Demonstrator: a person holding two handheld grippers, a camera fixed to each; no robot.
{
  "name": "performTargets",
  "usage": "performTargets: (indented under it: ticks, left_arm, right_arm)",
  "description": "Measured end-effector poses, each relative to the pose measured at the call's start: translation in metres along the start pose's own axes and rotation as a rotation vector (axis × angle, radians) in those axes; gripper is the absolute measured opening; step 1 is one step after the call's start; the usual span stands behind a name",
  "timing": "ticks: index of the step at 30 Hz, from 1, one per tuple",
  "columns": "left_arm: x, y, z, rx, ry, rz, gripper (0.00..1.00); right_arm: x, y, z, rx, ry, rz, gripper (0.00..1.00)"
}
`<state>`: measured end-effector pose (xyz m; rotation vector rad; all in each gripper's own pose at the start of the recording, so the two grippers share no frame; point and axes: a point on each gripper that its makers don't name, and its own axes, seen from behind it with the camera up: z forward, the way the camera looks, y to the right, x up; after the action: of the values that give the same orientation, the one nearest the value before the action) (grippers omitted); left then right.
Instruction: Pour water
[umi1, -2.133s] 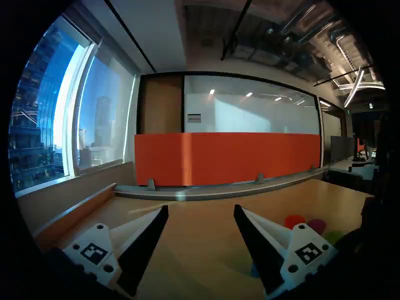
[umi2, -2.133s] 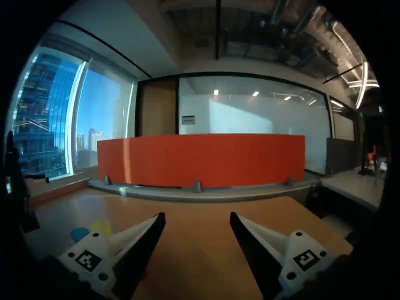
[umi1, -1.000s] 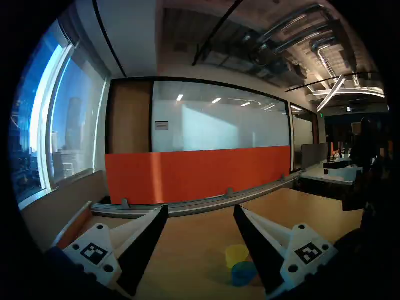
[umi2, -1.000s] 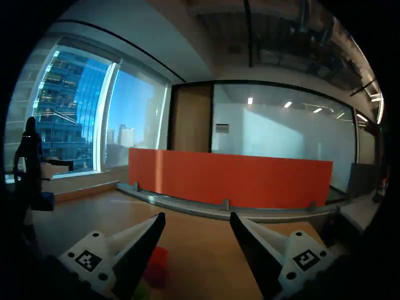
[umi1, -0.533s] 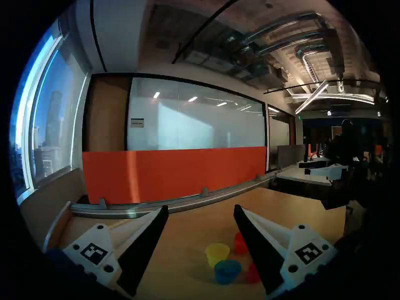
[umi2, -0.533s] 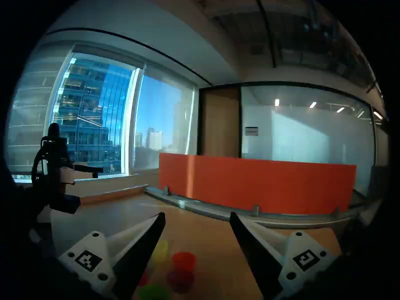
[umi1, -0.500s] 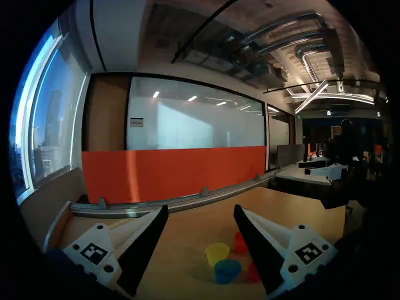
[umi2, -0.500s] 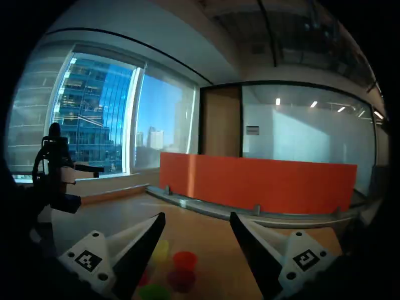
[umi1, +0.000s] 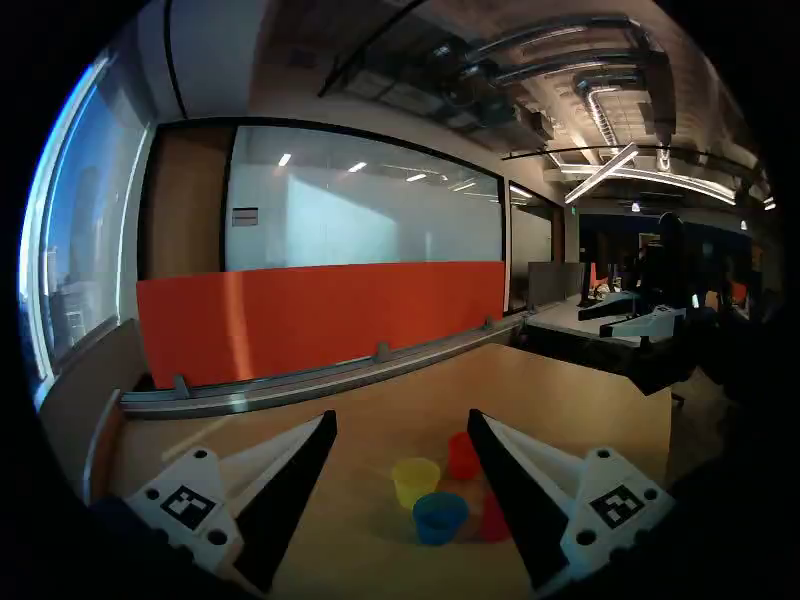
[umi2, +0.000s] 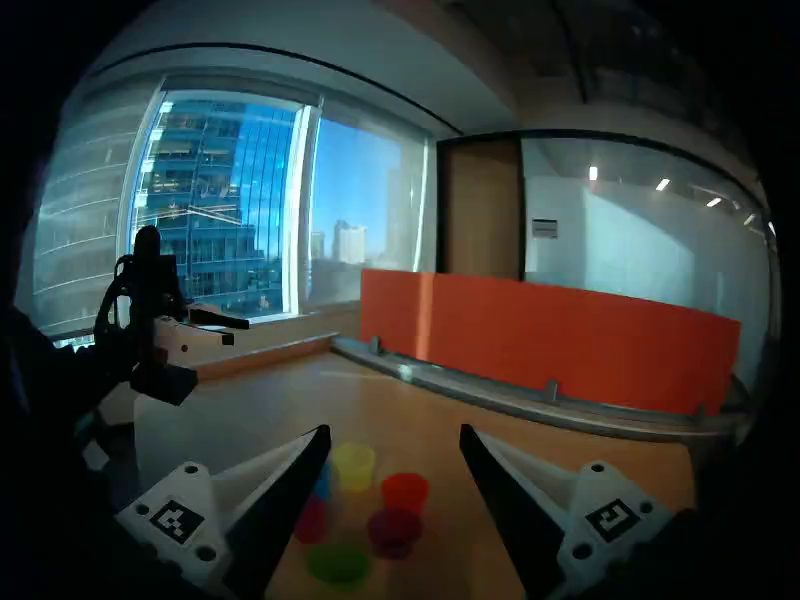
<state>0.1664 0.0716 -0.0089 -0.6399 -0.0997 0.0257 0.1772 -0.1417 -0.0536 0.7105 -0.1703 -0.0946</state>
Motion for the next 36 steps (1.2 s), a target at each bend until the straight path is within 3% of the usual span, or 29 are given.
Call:
performTargets:
  ticks: [12,24,36]
  left_arm:
    - [-0.033,0.009,0.007,-0.054,-0.087,0.007,0.97]
    - [-0.075,0.025,0.016,-0.097,-0.173,0.029,0.97]
    - [-0.122,0.029,0.025,-0.121,-0.271,0.02,0.97]
  right_arm:
    - [-0.045,-0.012,-0.003,0.057,-0.122,-0.045,1.0]
    - [-0.084,-0.022,-0.005,0.1,-0.201,-0.066,1.0]
    - [-0.13,-0.034,-0.005,0.146,-0.282,-0.068,1.0]
